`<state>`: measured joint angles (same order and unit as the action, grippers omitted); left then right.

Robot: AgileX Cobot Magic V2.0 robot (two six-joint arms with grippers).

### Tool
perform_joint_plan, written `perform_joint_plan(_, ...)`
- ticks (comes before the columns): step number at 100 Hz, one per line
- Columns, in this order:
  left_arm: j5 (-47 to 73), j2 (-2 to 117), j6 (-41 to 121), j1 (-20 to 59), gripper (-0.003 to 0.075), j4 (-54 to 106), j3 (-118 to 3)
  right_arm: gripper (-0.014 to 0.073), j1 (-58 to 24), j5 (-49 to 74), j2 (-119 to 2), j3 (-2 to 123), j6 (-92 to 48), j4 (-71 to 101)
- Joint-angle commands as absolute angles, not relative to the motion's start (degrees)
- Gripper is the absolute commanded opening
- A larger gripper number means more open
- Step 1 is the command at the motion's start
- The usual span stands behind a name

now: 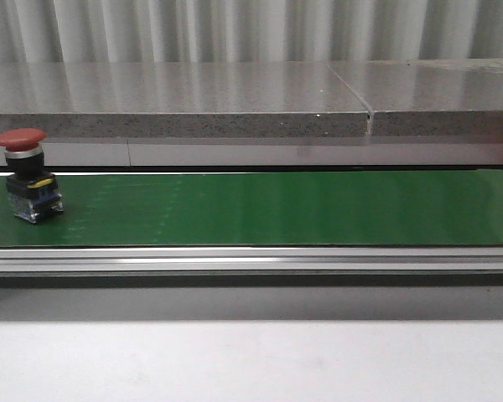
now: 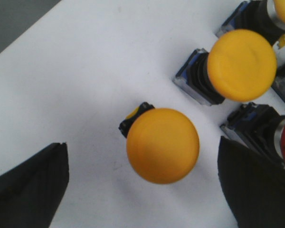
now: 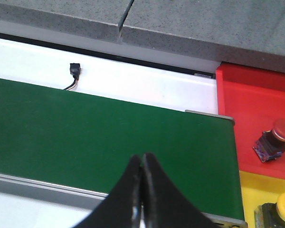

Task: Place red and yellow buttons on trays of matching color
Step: 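Release the red button on the green belt and move left gripper to yellow button, then grasp the yellow button with the left gripper and place it on the belt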

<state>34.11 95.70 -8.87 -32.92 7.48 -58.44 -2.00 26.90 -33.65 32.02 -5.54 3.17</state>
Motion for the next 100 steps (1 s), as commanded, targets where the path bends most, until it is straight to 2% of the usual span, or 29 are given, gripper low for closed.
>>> perform_joint_plan(1, 33.44, 95.51, -9.6, -32.89, 0.06, 7.62, -61.94, -0.0067, -2.13, 22.74, -33.54, 33.48, -5.93, 2.87)
perform_joint_plan(44, 33.72, 101.06, -9.39, -32.89, 0.0599, 6.36, -65.24, -0.0067, -2.13, 22.76, -33.54, 33.48, -5.93, 2.87)
perform_joint_plan(56, 32.95, 101.29, -9.39, -32.89, 0.0552, 5.99, -65.24, -0.0067, -2.13, 22.71, -33.54, 33.48, -5.93, 2.87)
perform_joint_plan(70, 32.75, 101.29, -9.39, -32.89, 0.0424, 5.77, -65.24, -0.0067, -2.13, 22.71, -33.54, 33.48, -5.93, 2.87)
perform_joint_plan(82, 32.75, 101.17, -8.57, -32.89, 0.0246, 5.5, -65.24, -0.0067, -2.13, 22.71, -33.54, 33.48, -5.93, 2.87)
perform_joint_plan(94, 33.33, 100.14, -7.89, -32.89, 0.0029, 5.6, -65.24, -0.0067, -2.13, 22.71, -33.54, 33.48, -5.93, 2.87)
perform_joint_plan(98, 33.6, 99.61, -7.89, -32.89, -0.0022, 5.6, -65.24, -0.0067, -2.13, 22.71, -33.54, 33.48, -5.93, 2.87)
perform_joint_plan(100, 33.75, 99.24, -7.89, -32.89, -0.0017, 5.6, -65.24, -0.0067, -2.13, 22.71, -33.54, 33.48, -5.93, 2.87)
